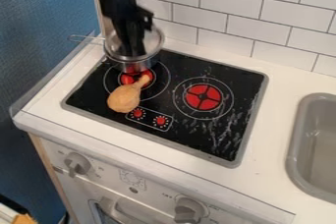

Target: Open the silver pot

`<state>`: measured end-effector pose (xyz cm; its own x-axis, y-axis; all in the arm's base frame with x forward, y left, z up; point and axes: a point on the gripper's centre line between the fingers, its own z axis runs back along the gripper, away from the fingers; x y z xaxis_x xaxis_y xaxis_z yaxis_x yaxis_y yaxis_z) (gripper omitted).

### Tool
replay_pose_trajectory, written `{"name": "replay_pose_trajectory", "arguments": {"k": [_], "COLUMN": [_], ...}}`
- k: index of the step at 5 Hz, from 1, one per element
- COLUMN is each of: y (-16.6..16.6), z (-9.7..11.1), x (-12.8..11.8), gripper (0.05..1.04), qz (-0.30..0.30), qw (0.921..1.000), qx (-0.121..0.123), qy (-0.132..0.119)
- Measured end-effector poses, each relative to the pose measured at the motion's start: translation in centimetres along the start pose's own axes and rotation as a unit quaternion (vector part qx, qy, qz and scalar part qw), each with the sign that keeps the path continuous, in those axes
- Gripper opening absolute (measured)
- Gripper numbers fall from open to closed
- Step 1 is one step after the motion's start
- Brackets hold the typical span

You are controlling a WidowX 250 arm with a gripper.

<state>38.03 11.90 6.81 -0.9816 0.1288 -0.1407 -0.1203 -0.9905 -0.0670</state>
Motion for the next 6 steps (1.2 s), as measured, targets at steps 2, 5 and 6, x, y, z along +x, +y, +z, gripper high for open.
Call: {"name": "replay_pose_trajectory", "arguments": {"k": [2, 5, 6], "y": [2.8, 14.9, 16.3], "z": [5.6, 1.7, -1.1], "x": [0.7, 5.2, 5.6], "gripper": [0.282, 0.282, 0.282], "qz": [-0.041, -0.235, -0.275], "qw": [0.9972, 0.9655, 0.9561], "qx": [0.002, 0.107, 0.102], "qy": [0.063, 0.032, 0.002]}}
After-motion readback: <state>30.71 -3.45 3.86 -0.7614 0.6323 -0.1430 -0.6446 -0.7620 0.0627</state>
